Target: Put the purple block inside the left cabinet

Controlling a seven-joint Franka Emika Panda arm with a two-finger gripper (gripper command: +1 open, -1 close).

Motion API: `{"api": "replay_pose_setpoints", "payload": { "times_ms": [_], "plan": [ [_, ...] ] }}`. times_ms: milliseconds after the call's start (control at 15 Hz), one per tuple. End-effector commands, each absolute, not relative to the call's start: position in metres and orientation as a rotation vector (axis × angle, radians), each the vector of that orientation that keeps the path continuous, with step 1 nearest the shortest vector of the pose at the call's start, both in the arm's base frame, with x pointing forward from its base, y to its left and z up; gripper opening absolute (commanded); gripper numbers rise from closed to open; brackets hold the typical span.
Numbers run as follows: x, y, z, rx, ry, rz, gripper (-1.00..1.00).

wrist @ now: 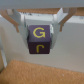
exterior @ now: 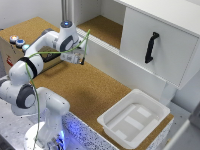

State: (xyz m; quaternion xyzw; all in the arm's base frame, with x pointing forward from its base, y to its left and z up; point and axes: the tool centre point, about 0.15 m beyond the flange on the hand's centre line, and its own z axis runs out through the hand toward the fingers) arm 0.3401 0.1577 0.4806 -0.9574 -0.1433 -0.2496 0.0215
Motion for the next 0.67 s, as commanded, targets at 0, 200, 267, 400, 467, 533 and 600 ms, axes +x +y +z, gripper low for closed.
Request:
{"api": "replay_pose_setpoints", "payload": {
  "times_ms": [0,200,267,400,467,533,600],
  "plan": [
    [0.412,0.257,0.521,-3.108,-0.231,-0.69,-1.0],
    [0.444,0.279,0.527,-3.138,-0.056,-0.608,-1.0],
    [0.456,0.283,0.528,-3.156,0.018,-0.588,-1.0],
    [0.477,0.279,0.529,-3.163,0.15,-0.552,-1.0],
    [0.486,0.275,0.527,-3.18,0.192,-0.543,-1.0],
    [0.493,0.273,0.525,-3.19,0.216,-0.537,-1.0],
    [0.497,0.27,0.523,-3.191,0.23,-0.527,-1.0]
  ]
}}
